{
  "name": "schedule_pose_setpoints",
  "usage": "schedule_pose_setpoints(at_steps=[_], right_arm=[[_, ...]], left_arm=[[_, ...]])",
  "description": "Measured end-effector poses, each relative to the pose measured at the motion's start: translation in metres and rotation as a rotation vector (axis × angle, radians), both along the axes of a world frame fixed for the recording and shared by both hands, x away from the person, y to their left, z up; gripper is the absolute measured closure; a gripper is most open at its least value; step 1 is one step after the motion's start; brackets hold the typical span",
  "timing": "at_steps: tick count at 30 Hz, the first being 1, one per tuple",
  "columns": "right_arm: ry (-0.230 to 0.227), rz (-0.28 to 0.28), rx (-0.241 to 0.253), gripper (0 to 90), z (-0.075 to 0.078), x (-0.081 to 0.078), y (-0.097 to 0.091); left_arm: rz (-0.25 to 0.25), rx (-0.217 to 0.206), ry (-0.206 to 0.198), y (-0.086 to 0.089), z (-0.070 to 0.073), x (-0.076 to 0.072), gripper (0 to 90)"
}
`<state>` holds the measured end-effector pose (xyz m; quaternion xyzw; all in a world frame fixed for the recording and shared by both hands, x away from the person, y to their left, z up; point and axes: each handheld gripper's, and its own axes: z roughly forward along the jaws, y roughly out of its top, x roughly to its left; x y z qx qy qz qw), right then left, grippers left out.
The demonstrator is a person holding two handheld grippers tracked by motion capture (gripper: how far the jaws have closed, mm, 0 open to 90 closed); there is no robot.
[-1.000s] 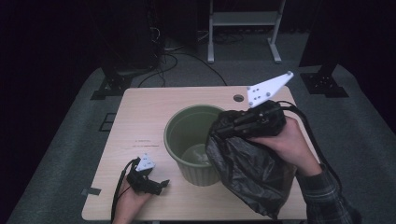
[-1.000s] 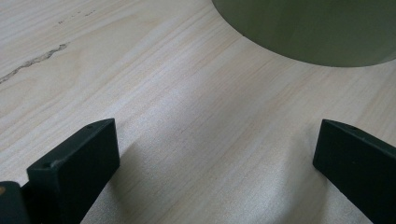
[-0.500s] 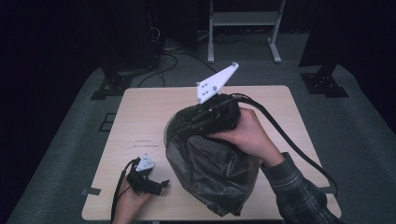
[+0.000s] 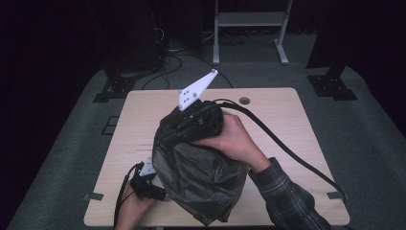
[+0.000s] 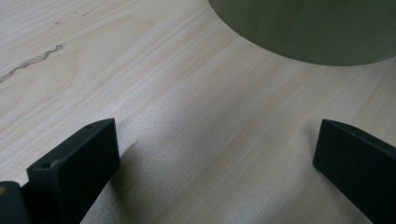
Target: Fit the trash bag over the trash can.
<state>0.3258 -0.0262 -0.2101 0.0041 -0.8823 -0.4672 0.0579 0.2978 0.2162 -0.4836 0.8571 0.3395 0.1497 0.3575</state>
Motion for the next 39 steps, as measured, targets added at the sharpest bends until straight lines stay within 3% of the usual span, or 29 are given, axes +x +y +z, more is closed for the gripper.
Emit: schedule_pose_setpoints(at_steps=[3, 10, 13, 15, 19, 28, 30, 35, 36, 39], right_arm=[[0.004, -0.019, 0.007, 89.4, -0.003, 0.004, -0.007], [0.014, -0.131, -0.028, 89.3, -0.015, 0.024, -0.041], [0.005, -0.157, -0.043, 89.2, -0.018, 0.028, -0.048], [0.027, -0.183, -0.028, 89.1, -0.023, 0.035, -0.060], [0.030, -0.233, -0.072, 88.9, -0.034, 0.045, -0.068], [0.054, -0.281, -0.097, 88.8, -0.048, 0.055, -0.084], [0.061, -0.276, -0.081, 88.8, -0.050, 0.055, -0.086], [0.063, -0.292, -0.098, 88.8, -0.055, 0.055, -0.090], [0.063, -0.292, -0.098, 88.8, -0.055, 0.055, -0.090], [0.054, -0.302, -0.113, 88.7, -0.055, 0.056, -0.091]], left_arm=[[0.000, 0.000, 0.000, 0.000, 0.000, 0.000, 0.0], [-0.001, -0.002, 0.002, 0.000, 0.000, 0.000, 0.0], [-0.002, 0.000, 0.001, 0.000, 0.000, 0.000, 0.0], [-0.002, 0.000, 0.001, 0.000, 0.000, 0.000, 0.0], [-0.002, -0.001, 0.002, 0.000, 0.000, 0.000, 0.0], [-0.002, -0.016, 0.002, 0.002, 0.002, 0.000, 0.0], [-0.005, -0.023, -0.010, 0.004, 0.008, -0.001, 0.0], [-0.009, -0.081, -0.061, 0.013, 0.035, -0.007, 0.0], [-0.009, -0.081, -0.061, 0.013, 0.035, -0.007, 0.0], [-0.027, -0.096, -0.098, 0.015, 0.054, -0.010, 0.0]])
